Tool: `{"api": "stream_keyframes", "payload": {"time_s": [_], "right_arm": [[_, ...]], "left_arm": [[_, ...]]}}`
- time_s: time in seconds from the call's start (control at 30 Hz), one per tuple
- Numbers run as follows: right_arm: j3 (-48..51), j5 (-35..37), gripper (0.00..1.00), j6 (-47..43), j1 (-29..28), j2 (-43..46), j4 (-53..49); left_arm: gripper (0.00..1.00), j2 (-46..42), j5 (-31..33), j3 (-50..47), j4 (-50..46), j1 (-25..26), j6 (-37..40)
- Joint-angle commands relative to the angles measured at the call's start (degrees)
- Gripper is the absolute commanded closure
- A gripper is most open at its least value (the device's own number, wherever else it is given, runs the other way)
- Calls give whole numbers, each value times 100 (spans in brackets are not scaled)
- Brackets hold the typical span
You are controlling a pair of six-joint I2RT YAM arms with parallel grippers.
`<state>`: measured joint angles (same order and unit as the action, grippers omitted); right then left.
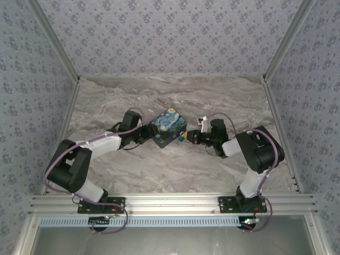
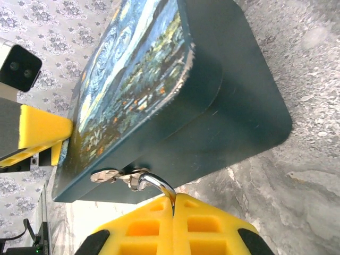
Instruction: Unlock the padlock with the key
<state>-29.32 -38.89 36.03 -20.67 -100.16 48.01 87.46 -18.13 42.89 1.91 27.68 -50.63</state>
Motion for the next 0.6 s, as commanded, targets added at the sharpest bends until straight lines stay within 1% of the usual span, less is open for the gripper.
{"api": "stream_keyframes", "payload": {"time_s": [0.0, 0.17, 0.4, 0.57], "right_arm": [[133, 93, 100, -317, 39, 424, -595], [410, 312, 100, -571, 45, 1358, -1642], [520, 748, 99, -1046, -77, 3124, -3986], [433, 1087, 99, -1195, -176, 3908, -5350]], "left_arm": [[42, 113, 338, -154, -920, -110, 112], [41, 255, 361, 9, -937, -310, 257], [39, 737, 331, 533, -1101, -561, 596], [37, 1048, 483, 990, -1348, -742, 877]]}}
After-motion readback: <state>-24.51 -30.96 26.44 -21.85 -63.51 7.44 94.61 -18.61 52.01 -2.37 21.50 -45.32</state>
